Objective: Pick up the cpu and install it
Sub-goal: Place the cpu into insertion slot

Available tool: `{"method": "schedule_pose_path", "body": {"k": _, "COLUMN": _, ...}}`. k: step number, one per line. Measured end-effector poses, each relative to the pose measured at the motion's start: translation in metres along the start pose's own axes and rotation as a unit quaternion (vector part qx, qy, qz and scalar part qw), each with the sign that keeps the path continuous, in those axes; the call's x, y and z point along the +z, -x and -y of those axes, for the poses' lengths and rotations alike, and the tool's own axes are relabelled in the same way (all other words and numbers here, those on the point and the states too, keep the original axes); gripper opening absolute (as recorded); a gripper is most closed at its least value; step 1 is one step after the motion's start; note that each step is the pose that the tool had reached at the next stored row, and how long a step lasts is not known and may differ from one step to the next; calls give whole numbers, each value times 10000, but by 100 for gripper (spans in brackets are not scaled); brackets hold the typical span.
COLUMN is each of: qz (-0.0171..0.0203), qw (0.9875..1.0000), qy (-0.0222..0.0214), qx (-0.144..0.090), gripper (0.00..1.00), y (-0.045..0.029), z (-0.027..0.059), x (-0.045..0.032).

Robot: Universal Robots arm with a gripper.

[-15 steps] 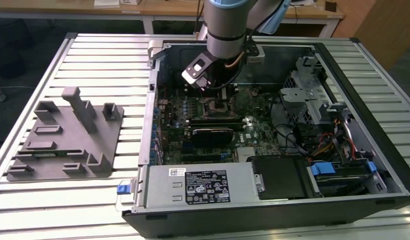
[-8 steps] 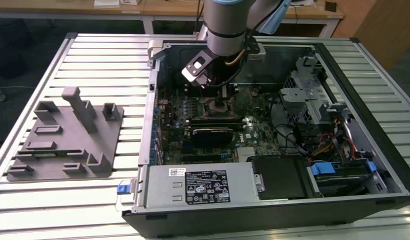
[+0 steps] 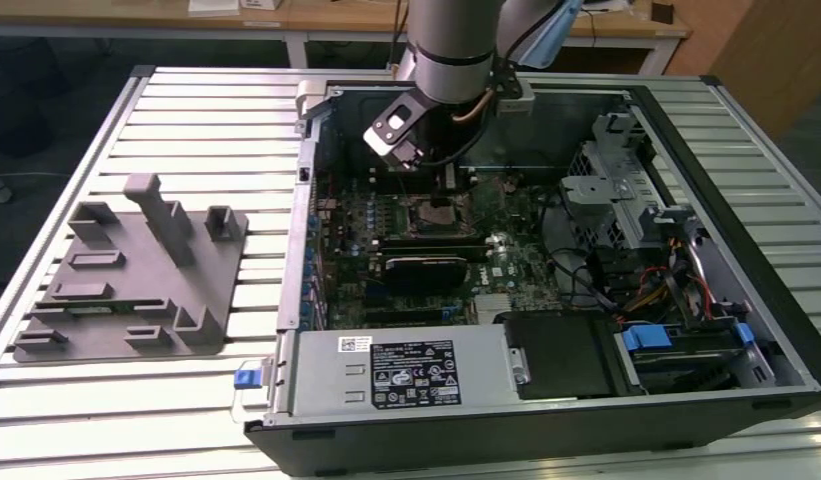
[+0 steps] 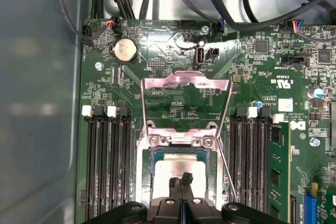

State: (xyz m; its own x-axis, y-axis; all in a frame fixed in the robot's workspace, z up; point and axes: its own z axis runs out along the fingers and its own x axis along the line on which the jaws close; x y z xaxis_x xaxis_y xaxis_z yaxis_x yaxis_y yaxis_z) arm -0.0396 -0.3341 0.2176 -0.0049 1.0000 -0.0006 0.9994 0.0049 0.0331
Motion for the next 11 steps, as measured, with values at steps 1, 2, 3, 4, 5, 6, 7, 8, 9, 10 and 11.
{"method": "schedule_pose_path", "body": {"k": 1, "qz": 0, "qw": 10000, "qy": 0, "qx": 0, "gripper": 11, "y": 0, "z": 0, "x": -7}}
{"method": "schedule_pose_path", "body": {"k": 2, "qz": 0, "qw": 10000, "qy": 0, "qx": 0, "gripper": 11, "y": 0, "z": 0, "x": -15}}
{"method": "schedule_pose_path", "body": {"k": 3, "qz": 0, "qw": 10000, "qy": 0, "qx": 0, "gripper": 11, "y": 0, "z": -1, "x": -24}}
{"method": "schedule_pose_path", "body": {"k": 4, "qz": 0, "qw": 10000, "qy": 0, "qx": 0, "gripper": 11, "y": 0, "z": -1, "x": -34}}
{"method": "schedule_pose_path", "body": {"k": 5, "qz": 0, "qw": 10000, "qy": 0, "qx": 0, "gripper": 11, "y": 0, "z": -1, "x": -44}}
{"method": "schedule_pose_path", "body": {"k": 6, "qz": 0, "qw": 10000, "qy": 0, "qx": 0, "gripper": 11, "y": 0, "z": -2, "x": -54}}
{"method": "schedule_pose_path", "body": {"k": 7, "qz": 1, "qw": 10000, "qy": 0, "qx": 0, "gripper": 11, "y": 0, "z": -2, "x": -62}}
{"method": "schedule_pose_path", "body": {"k": 8, "qz": 0, "qw": 10000, "qy": 0, "qx": 0, "gripper": 11, "y": 0, "z": -2, "x": -67}}
{"method": "schedule_pose_path", "body": {"k": 9, "qz": -1, "qw": 10000, "qy": 0, "qx": 0, "gripper": 11, "y": 0, "z": -2, "x": -68}}
{"method": "schedule_pose_path", "body": {"k": 10, "qz": -1, "qw": 10000, "qy": 1, "qx": 0, "gripper": 11, "y": 0, "z": -2, "x": -68}}
{"method": "schedule_pose_path", "body": {"k": 11, "qz": -1, "qw": 10000, "qy": 1, "qx": 0, "gripper": 11, "y": 0, "z": -2, "x": -68}}
